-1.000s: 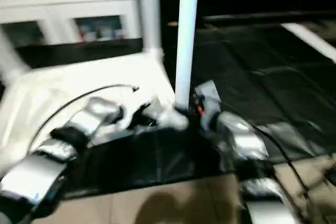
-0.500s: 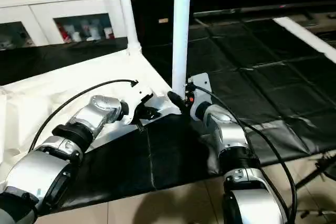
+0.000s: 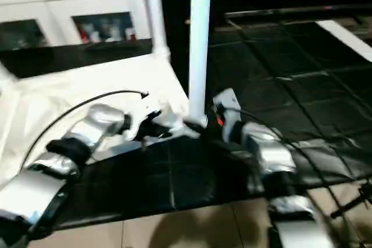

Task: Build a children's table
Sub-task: Rotate leg to tighten

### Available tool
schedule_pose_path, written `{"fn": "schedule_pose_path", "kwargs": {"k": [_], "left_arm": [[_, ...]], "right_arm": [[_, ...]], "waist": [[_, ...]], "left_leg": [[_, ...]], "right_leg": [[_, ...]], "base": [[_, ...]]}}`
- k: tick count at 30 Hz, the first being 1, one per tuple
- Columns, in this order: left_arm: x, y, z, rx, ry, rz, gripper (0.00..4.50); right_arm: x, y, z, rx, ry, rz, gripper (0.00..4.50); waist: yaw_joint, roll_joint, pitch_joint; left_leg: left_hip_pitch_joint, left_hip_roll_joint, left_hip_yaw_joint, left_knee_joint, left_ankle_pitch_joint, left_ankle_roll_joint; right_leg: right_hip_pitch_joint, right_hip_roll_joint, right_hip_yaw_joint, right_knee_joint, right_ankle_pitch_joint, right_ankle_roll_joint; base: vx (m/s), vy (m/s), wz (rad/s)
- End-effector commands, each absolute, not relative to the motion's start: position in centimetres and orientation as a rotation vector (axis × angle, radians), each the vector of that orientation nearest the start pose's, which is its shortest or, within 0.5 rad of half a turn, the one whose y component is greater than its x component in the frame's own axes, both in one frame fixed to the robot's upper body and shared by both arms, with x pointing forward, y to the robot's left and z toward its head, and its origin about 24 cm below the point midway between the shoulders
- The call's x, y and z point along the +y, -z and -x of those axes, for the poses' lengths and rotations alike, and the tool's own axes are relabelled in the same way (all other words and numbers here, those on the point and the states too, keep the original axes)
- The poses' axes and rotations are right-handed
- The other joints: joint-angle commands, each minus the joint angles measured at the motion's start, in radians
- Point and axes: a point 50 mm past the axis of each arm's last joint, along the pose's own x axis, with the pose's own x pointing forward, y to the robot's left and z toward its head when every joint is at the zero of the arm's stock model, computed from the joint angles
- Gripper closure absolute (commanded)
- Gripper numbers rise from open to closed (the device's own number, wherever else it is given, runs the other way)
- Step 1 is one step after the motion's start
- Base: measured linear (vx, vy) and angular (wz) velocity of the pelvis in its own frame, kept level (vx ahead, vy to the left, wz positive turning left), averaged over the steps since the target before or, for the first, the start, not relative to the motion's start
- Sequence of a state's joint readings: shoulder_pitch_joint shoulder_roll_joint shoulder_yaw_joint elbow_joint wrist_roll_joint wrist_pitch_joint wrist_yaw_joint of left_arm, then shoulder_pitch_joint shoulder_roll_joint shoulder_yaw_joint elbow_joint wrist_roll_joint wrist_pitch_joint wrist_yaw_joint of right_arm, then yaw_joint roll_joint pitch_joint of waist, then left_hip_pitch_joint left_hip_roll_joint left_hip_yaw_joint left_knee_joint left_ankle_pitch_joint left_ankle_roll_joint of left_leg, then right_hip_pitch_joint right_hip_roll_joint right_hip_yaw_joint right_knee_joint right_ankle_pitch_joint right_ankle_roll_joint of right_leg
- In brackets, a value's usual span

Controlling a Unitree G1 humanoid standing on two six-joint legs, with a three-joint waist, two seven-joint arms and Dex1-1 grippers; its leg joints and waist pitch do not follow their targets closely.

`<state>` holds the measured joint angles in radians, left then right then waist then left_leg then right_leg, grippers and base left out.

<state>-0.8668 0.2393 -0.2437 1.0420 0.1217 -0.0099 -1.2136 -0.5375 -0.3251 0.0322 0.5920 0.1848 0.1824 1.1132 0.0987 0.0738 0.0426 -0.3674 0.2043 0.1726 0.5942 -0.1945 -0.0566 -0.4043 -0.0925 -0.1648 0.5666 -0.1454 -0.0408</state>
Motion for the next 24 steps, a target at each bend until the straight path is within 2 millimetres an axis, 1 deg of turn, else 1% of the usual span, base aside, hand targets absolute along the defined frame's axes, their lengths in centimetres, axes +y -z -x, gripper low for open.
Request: {"fn": "schedule_pose_path", "kwargs": {"k": [1, 2, 3, 4, 5, 6, 7, 9, 10, 11, 12, 13, 14, 15, 16, 17, 18, 22, 23, 24], "left_arm": [[11.1, -6.6, -34.6, 0.481, 1.435, -0.439, 4.50], [11.5, -6.6, -34.4, 0.489, 1.470, -0.445, 4.50], [11.8, -6.6, -34.2, 0.496, 1.499, -0.452, 4.50], [12.0, -6.6, -34.0, 0.500, 1.522, -0.459, 4.50], [12.1, -6.6, -33.9, 0.502, 1.538, -0.464, 4.50], [12.4, -6.5, -33.6, 0.516, 1.579, -0.479, 4.50], [12.4, -6.5, -33.6, 0.517, 1.581, -0.480, 4.50], [12.6, -6.4, -33.2, 0.527, 1.626, -0.499, 4.50], [12.7, -6.4, -33.0, 0.531, 1.650, -0.507, 4.50], [12.7, -6.4, -33.0, 0.531, 1.650, -0.507, 4.50], [12.7, -6.3, -32.8, 0.535, 1.671, -0.516, 4.50], [12.7, -6.2, -32.6, 0.536, 1.688, -0.525, 4.50], [12.7, -6.2, -32.6, 0.536, 1.688, -0.525, 4.50], [12.6, -6.2, -32.5, 0.534, 1.701, -0.531, 4.50], [12.4, -6.1, -32.4, 0.530, 1.710, -0.533, 4.50], [12.2, -6.1, -32.3, 0.525, 1.716, -0.534, 4.50], [12.0, -6.1, -32.3, 0.521, 1.720, -0.533, 4.50], [11.7, -6.1, -32.2, 0.510, 1.725, -0.534, 4.50], [11.7, -6.1, -32.2, 0.508, 1.726, -0.534, 4.50], [11.6, -6.1, -32.1, 0.507, 1.727, -0.534, 4.50]], "right_arm": [[-16.1, -6.1, -31.5, 0.315, -1.176, -0.002, 0.04], [-16.4, -6.2, -31.1, 0.338, -1.227, 0.004, 0.04], [-16.6, -6.3, -30.8, 0.355, -1.267, 0.015, 0.04], [-16.7, -6.4, -30.6, 0.363, -1.290, 0.022, 0.04], [-16.7, -6.4, -30.5, 0.367, -1.304, 0.026, 0.04], [-16.6, -6.6, -30.2, 0.378, -1.363, 0.033, 0.04], [-16.6, -6.6, -30.1, 0.379, -1.366, 0.033, 0.04], [-16.4, -6.7, -30.0, 0.372, -1.410, 0.043, 0.04], [-16.3, -6.7, -30.0, 0.371, -1.425, 0.044, 0.04], [-16.3, -6.7, -30.0, 0.371, -1.425, 0.044, 0.04], [-16.2, -6.7, -30.0, 0.375, -1.440, 0.039, 0.04], [-16.1, -6.7, -29.9, 0.381, -1.457, 0.031, 0.20], [-16.1, -6.7, -29.9, 0.381, -1.457, 0.031, 0.20], [-15.9, -6.7, -29.8, 0.384, -1.476, 0.021, 0.41], [-15.7, -6.8, -29.8, 0.389, -1.496, 0.014, 0.48], [-15.6, -6.7, -29.7, 0.393, -1.510, 0.010, 0.48], [-15.5, -6.7, -29.7, 0.396, -1.519, 0.010, 0.66], [-15.3, -6.7, -29.6, 0.408, -1.544, 0.009, 1.01], [-15.3, -6.6, -29.6, 0.410, -1.550, 0.008, 1.01], [-15.3, -6.6, -29.6, 0.411, -1.553, 0.008, 1.20]], "waist": [[0.010, -0.015, -0.080], [0.013, -0.014, -0.080], [0.022, -0.016, -0.081], [0.023, -0.016, -0.079], [0.026, -0.015, -0.080], [0.027, -0.016, -0.078], [0.028, -0.016, -0.077], [0.031, -0.016, -0.072], [0.032, -0.026, -0.072], [0.035, -0.022, -0.072], [0.039, -0.021, -0.072], [0.042, -0.022, -0.071], [0.042, -0.021, -0.070], [0.045, -0.022, -0.071], [0.044, -0.022, -0.070], [0.045, -0.025, -0.072], [0.046, -0.023, -0.072], [0.048, -0.025, -0.075], [0.049, -0.025, -0.075], [0.050, -0.025, -0.075]], "left_leg": [[0.003, 0.037, -0.009, -0.052, -0.084, 0.149], [0.004, 0.038, -0.009, -0.052, -0.089, 0.148], [0.006, 0.040, -0.009, -0.051, -0.089, 0.152], [0.005, 0.040, -0.009, -0.052, -0.090, 0.152], [0.006, 0.041, -0.009, -0.052, -0.092, 0.145], [0.006, 0.039, -0.008, -0.053, -0.108, 0.133], [0.006, 0.038, -0.008, -0.054, -0.120, 0.126], [0.008, 0.039, -0.007, -0.057, -0.147, 0.107], [0.009, 0.040, -0.007, -0.058, -0.152, 0.099], [0.010, 0.042, -0.009, -0.059, -0.157, 0.094], [0.014, 0.041, -0.007, -0.058, -0.161, 0.089], [0.016, 0.043, -0.007, -0.060, -0.166, 0.084], [0.018, 0.043, -0.006, -0.060, -0.169, 0.083], [0.019, 0.043, -0.006, -0.060, -0.168, 0.081], [0.018, 0.043, -0.005, -0.060, -0.169, 0.081], [0.016, 0.043, -0.005, -0.060, -0.161, 0.081], [0.015, 0.043, -0.005, -0.059, -0.157, 0.083], [0.012, 0.043, -0.006, -0.057, -0.125, 0.090], [0.012, 0.043, -0.005, -0.057, -0.121, 0.092], [0.011, 0.042, -0.005, -0.056, -0.118, 0.093]], "right_leg": [[0.069, -0.075, 0.065, -0.047, -0.172, -0.176], [0.068, -0.076, 0.065, -0.048, -0.176, -0.175], [0.068, -0.075, 0.067, -0.046, -0.175, -0.171], [0.067, -0.075, 0.068, -0.046, -0.174, -0.171], [0.066, -0.076, 0.068, -0.045, -0.181, -0.169], [0.064, -0.077, 0.068, -0.050, -0.211, -0.163], [0.065, -0.077, 0.066, -0.051, -0.232, -0.161], [0.062, -0.076, 0.068, -0.060, -0.295, -0.142], [0.062, -0.076, 0.069, -0.059, -0.305, -0.139], [0.061, -0.079, 0.070, -0.058, -0.315, -0.140], [0.057, -0.078, 0.072, -0.060, -0.328, -0.137], [0.055, -0.078, 0.074, -0.060, -0.332, -0.139], [0.054, -0.077, 0.075, -0.062, -0.336, -0.138], [0.054, -0.077, 0.076, -0.059, -0.333, -0.140], [0.052, -0.076, 0.077, -0.060, -0.333, -0.141], [0.055, -0.077, 0.077, -0.057, -0.327, -0.143], [0.055, -0.077, 0.077, -0.056, -0.326, -0.142], [0.056, -0.077, 0.080, -0.049, -0.285, -0.149], [0.057, -0.078, 0.080, -0.049, -0.282, -0.149], [0.057, -0.078, 0.080, -0.049, -0.281, -0.149]], "base": [[0.000, 0.000, 0.00], [0.000, 0.000, 0.00], [0.000, 0.000, 0.00], [0.000, 0.000, 0.00], [0.000, 0.000, 0.00], [0.000, 0.000, 0.00], [0.000, 0.000, 0.00], [0.000, 0.000, 0.00], [0.000, 0.000, 0.00], [0.000, 0.000, 0.00], [0.000, 0.000, 0.00], [0.000, 0.000, 0.00], [0.000, 0.000, 0.00], [0.000, 0.000, 0.00], [0.000, 0.000, 0.00], [0.000, 0.000, 0.00], [0.000, 0.000, 0.00], [0.000, 0.000, 0.00], [0.000, 0.000, 0.00], [0.000, 0.000, 0.00]]}}
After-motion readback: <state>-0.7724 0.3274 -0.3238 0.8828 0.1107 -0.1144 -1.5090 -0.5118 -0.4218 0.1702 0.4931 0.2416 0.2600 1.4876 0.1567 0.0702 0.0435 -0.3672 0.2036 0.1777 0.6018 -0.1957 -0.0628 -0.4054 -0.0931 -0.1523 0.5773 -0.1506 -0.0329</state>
